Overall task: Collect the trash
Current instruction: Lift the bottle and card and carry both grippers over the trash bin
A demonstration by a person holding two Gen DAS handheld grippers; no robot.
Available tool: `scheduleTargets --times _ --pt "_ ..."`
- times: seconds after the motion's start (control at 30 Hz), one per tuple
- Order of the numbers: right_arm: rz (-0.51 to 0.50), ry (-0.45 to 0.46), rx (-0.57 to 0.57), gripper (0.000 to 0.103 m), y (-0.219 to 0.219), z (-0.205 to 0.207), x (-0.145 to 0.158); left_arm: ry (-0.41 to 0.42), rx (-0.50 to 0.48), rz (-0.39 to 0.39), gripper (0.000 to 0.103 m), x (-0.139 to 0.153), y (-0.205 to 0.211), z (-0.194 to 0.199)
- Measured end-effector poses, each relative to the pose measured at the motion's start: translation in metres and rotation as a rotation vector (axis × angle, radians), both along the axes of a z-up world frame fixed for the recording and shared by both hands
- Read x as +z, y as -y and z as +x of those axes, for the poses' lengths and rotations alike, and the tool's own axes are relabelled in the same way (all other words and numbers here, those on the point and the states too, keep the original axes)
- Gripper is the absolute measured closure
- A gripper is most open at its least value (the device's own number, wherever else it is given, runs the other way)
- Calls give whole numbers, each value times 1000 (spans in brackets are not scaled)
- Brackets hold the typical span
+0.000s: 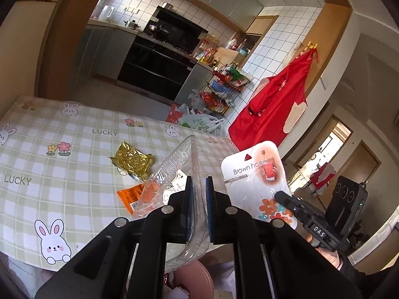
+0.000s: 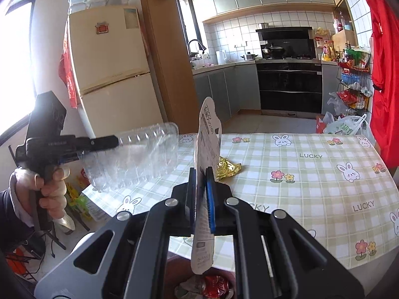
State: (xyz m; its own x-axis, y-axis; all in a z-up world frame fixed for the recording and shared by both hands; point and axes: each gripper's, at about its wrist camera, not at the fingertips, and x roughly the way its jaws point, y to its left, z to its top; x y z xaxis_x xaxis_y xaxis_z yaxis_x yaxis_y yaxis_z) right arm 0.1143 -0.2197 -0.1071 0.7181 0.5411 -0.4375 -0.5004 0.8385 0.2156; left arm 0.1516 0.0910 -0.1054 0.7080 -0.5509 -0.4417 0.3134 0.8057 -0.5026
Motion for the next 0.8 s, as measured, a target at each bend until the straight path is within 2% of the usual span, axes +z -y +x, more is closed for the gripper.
scheduleTargets --times 0.3,0.7,0.8 --pt "-1 -50 28 91 9 -51 -8 56 -3 7 93 26 13 -46" --pt "-23 -94 95 91 -11 -66 -18 52 16 -52 93 23 6 -85" --pt "-4 -105 100 85 -11 -64 -17 53 18 -50 93 23 3 -88"
